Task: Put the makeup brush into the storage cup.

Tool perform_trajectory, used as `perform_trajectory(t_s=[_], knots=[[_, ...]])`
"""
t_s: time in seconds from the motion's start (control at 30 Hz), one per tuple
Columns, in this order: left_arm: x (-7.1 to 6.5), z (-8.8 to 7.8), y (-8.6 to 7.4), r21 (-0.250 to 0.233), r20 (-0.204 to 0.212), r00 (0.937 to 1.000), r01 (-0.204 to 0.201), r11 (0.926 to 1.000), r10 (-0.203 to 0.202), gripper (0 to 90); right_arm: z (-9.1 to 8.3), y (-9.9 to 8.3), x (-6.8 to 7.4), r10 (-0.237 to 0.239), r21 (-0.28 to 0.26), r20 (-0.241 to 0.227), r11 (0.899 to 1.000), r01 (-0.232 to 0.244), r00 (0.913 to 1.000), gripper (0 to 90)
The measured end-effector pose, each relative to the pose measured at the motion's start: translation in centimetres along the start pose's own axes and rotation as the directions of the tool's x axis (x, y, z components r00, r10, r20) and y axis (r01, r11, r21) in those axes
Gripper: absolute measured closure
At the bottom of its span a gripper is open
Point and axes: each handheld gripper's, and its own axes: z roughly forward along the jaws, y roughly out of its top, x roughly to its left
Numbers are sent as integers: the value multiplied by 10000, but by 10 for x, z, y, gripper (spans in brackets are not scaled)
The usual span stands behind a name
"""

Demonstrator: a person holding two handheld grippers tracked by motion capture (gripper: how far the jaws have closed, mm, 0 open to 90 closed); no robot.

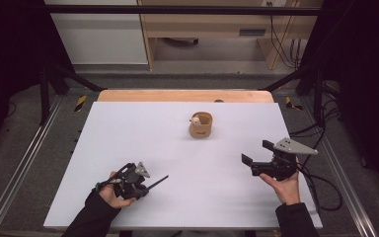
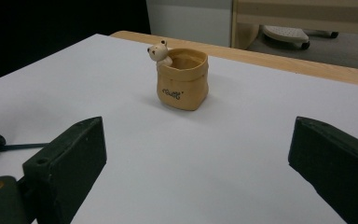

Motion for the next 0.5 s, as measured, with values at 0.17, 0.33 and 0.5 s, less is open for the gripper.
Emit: perform_trajectory(t_s=[0.17,0.33,0.5], knots=[[-2,0,1,88,-95,9999,-110,9999,111,808,-1,0,0,55,-38,9,10000,-55,10000,46],[-5,0,2,114,-206,9996,-186,9998,189,826,-1,0,0,27,-43,18,10000,-27,10000,46],[-6,0,2,168,-268,9995,-174,9997,179,828,-1,0,0,48,-30,16,10000,-48,10000,46]])
